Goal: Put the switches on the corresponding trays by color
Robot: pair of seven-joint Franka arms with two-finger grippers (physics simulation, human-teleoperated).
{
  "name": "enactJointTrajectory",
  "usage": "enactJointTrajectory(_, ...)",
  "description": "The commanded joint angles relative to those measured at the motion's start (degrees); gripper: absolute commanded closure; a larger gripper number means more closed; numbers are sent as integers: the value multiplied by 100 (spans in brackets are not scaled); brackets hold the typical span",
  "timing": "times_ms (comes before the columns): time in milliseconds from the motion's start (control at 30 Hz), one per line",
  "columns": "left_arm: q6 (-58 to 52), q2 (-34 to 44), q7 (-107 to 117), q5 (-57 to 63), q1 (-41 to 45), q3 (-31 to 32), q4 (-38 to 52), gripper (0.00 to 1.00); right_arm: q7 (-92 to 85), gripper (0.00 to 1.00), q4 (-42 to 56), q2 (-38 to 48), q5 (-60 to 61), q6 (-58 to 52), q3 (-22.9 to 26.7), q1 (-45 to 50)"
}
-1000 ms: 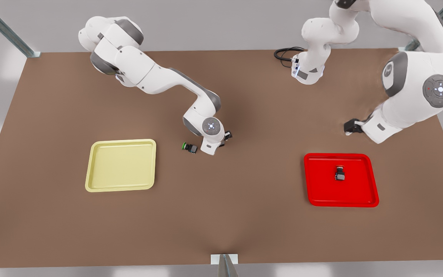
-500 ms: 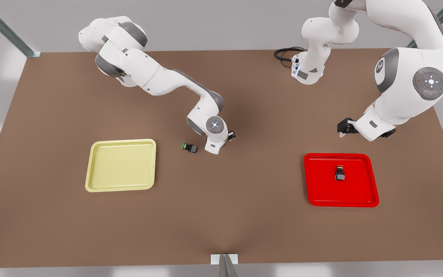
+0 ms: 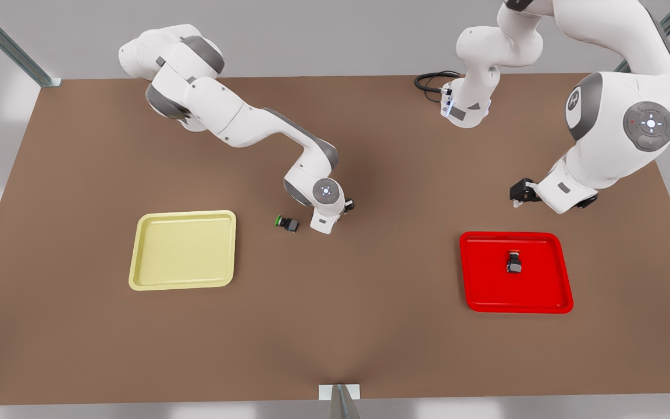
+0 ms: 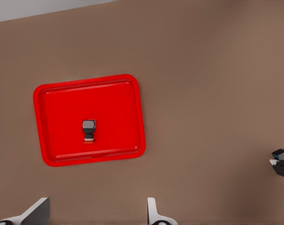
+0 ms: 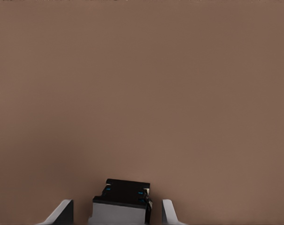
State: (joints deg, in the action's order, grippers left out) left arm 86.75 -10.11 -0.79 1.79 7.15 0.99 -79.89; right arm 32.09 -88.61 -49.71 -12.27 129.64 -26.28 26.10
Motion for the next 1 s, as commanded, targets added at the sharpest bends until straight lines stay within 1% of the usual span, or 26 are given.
enactJointTrajectory(0,0,0,0,6,-3,-2,0,0,-1,48,2,-3,5,0,0,0)
enactJointTrajectory(67,0,0,0,-3,5,-2,0,0,-10,51,10,5,5,0,0,0)
enactJointTrajectory(133,0,0,0,6,5,-2,-9,0,-10,51,19,-4,23,0,0,-9)
enactJointTrajectory(233,-9,0,0,6,5,-2,-9,0,8,48,19,-4,49,0,0,-9)
enactJointTrajectory(367,-9,-8,9,6,5,-2,-9,0,-27,48,19,-4,58,-9,0,-17)
enactJointTrajectory(467,0,-8,9,6,5,-2,-9,0,-36,48,239,31,49,-237,0,-61)
enactJointTrajectory(533,0,-8,9,6,5,-2,-9,0,-62,48,248,119,58,-377,-88,-272)
enactJointTrajectory(567,0,-8,9,6,5,-2,-9,0,-343,45,195,426,76,-729,-97,-439)
enactJointTrajectory(600,0,-8,9,6,5,7,-9,0,-686,45,-59,962,76,-1362,-509,-1141)
enactJointTrajectory(633,0,-8,9,6,5,-2,-9,0,-1248,45,-1051,1823,76,-1380,-1054,-2301)
enactJointTrajectory(667,0,-8,9,6,5,-2,-9,0,-1837,45,-1860,2509,76,-1468,-1722,-3619)
enactJointTrajectory(700,0,-8,9,6,5,-2,-9,0,-2329,45,-2414,2843,67,-1494,-2302,-4867)
enactJointTrajectory(733,-9,-8,9,6,5,7,-9,0,-2681,45,-2626,3143,58,-1643,-2382,-5449)
enactJointTrajectory(800,0,-8,9,6,14,7,-18,0,-2726,45,-2609,3143,-21,-1767,-2189,-6064)
enactJointTrajectory(833,0,-8,9,6,14,7,-18,0,-2717,45,-2582,3082,-91,-1705,-1934,-6056)
enactJointTrajectory(900,0,-8,9,6,14,7,-18,0,-2682,45,-2433,2695,-197,-1512,-1679,-6012)
enactJointTrajectory(933,-9,0,9,6,14,7,-18,0,-2646,43,-2415,2642,-223,-1477,-1661,-6012)
enactJointTrajectory(967,-9,0,9,6,14,7,-18,0,-2638,0,-2424,2624,-223,-1406,-1661,-6029)
